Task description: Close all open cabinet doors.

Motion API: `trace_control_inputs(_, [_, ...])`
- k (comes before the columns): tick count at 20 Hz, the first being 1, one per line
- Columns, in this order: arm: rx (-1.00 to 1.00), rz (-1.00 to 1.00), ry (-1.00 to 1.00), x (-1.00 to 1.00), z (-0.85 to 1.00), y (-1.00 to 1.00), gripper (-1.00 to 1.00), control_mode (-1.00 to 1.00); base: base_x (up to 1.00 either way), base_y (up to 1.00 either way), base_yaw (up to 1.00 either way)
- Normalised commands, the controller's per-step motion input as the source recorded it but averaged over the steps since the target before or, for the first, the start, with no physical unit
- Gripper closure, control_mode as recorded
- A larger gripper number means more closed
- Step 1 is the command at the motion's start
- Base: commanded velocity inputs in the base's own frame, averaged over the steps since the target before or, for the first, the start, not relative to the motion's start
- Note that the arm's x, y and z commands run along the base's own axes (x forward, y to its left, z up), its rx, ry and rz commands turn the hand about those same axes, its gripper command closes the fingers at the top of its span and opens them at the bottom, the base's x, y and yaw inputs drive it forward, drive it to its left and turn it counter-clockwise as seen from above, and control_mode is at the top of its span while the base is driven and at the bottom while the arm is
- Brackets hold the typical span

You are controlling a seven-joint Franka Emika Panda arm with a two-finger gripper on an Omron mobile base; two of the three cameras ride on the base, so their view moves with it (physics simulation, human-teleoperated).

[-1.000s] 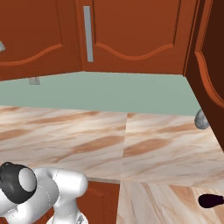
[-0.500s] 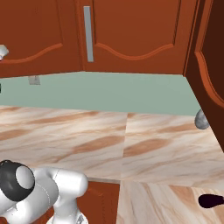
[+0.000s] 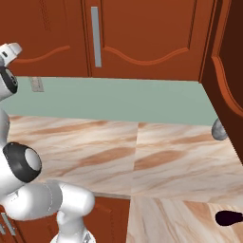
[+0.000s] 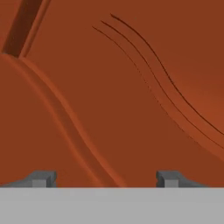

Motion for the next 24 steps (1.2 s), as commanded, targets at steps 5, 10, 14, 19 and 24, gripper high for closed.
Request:
trace_control_inputs(5, [0.0,-0.06,0.02,0.8,0.0,0.0,-1.0,-1.0,0.0,0.0,0.0])
trace_control_inputs(10, [0.0,-0.07,0.04,0.68,0.0,0.0,-1.0,-1.0,0.0,0.0,0.0])
trace_control_inputs(14, [0.0,-0.05,0.06,0.16,0.02,0.0,-1.0,-1.0,0.0,0.0,0.0])
trace_control_inputs(19, [0.04,0.0,0.01,-0.68,0.38,0.0,-1.0,-1.0,0.0,0.0,0.0])
trace_control_inputs(24, [0.15,-0.06,0.0,-0.8,0.61,-0.43,-1.0,-1.0,0.0,0.0,0.0])
